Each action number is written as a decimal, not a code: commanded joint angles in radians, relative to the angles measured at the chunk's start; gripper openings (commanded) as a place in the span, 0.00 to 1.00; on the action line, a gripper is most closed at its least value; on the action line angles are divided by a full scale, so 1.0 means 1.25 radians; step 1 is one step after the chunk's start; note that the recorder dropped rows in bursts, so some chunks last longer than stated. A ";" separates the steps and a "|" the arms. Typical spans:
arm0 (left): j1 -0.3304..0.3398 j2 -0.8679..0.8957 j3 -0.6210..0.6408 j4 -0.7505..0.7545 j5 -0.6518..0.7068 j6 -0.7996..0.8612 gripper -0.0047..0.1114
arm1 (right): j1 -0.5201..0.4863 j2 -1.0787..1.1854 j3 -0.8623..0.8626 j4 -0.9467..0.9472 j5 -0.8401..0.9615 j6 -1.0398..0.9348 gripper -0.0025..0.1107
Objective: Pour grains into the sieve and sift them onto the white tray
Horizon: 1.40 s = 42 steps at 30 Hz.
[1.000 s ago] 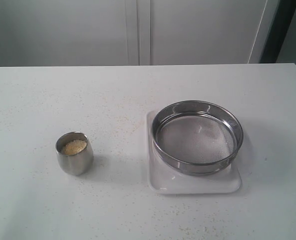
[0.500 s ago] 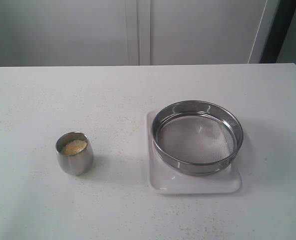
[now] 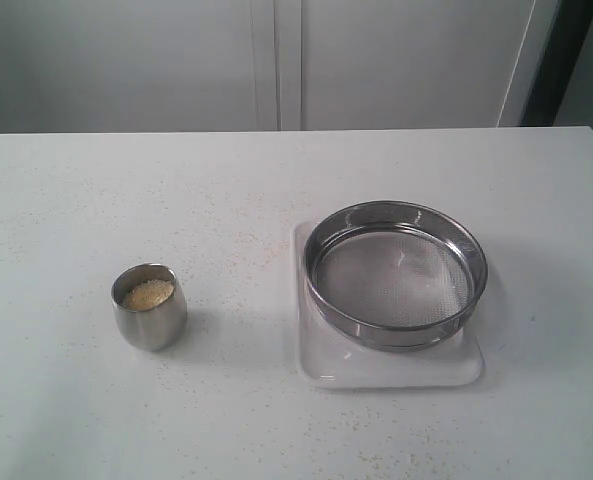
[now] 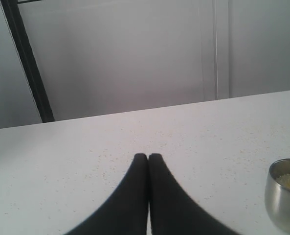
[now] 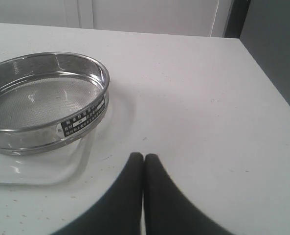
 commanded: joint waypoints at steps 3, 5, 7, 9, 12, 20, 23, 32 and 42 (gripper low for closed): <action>0.003 -0.004 0.004 -0.009 -0.046 -0.006 0.04 | -0.001 -0.004 0.005 -0.003 -0.013 0.000 0.02; 0.003 -0.004 0.004 -0.034 -0.047 -0.006 0.04 | -0.001 -0.004 0.005 -0.003 -0.013 0.000 0.02; 0.003 -0.004 0.004 -0.051 -0.048 -0.006 0.04 | -0.001 -0.004 0.005 -0.003 -0.013 0.000 0.02; 0.003 -0.004 0.004 -0.061 -0.048 -0.006 0.04 | -0.001 -0.004 0.005 -0.003 -0.013 0.000 0.02; 0.003 -0.004 0.004 -0.089 -0.050 -0.006 0.04 | -0.001 -0.004 0.005 -0.003 -0.013 0.000 0.02; 0.003 0.118 0.004 -0.101 -0.082 0.000 0.04 | -0.001 -0.004 0.005 -0.003 -0.013 0.000 0.02; 0.003 0.169 0.004 -0.101 -0.143 0.000 0.04 | -0.001 -0.004 0.005 -0.003 -0.013 0.000 0.02; 0.003 0.320 0.004 -0.079 -0.194 -0.045 0.04 | -0.001 -0.004 0.005 -0.003 -0.013 0.000 0.02; 0.003 0.467 0.004 0.159 -0.278 -0.197 0.04 | -0.001 -0.004 0.005 -0.003 -0.013 0.000 0.02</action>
